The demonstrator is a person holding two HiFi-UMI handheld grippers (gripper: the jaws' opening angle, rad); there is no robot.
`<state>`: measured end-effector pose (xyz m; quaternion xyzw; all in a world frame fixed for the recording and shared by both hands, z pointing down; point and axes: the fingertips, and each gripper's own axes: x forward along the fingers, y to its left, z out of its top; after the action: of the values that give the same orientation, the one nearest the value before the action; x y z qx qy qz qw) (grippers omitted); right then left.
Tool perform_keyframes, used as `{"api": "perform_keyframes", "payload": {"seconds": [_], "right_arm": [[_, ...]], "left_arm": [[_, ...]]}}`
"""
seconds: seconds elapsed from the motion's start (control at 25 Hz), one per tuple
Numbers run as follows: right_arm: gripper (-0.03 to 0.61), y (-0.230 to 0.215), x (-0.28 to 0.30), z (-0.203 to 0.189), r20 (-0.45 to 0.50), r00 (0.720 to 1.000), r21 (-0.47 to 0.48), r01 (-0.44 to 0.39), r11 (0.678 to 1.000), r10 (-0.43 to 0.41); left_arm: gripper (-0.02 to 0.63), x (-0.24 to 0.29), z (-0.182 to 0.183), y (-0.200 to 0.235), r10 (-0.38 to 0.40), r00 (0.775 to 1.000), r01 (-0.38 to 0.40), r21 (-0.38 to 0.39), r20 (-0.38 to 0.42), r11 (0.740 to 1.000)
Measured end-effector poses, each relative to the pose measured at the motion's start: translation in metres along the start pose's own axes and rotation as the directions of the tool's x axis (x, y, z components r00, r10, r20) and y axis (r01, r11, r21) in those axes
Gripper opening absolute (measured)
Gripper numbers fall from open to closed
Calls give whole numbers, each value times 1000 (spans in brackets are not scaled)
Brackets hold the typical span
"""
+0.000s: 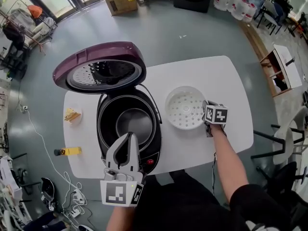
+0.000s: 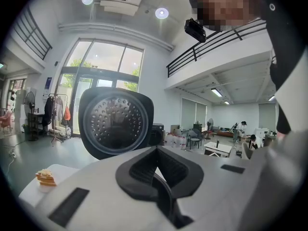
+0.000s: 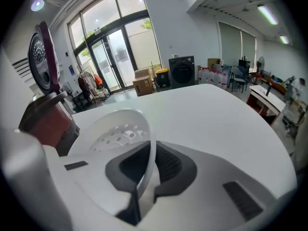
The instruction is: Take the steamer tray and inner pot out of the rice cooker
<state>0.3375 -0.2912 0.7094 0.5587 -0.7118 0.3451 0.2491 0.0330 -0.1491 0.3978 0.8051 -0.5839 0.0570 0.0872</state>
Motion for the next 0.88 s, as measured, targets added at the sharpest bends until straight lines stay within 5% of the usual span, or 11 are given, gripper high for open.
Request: {"api": "perform_keyframes", "payload": {"seconds": [0.2, 0.52, 0.88], "right_arm": [[132, -4, 2, -4, -11, 1000, -67, 27, 997, -27], [132, 19, -50, 33, 109, 994, -148, 12, 989, 4], [132, 98, -162, 114, 366, 924, -312, 6, 950, 115]], "left_arm": [[0, -1, -1, 1, 4, 1000, -4, -10, 4, 1000], [0, -7, 2, 10, 8, 1000, -7, -21, 17, 1000], [0, -14, 3, 29, 25, 1000, -24, -29, 19, 999]]}}
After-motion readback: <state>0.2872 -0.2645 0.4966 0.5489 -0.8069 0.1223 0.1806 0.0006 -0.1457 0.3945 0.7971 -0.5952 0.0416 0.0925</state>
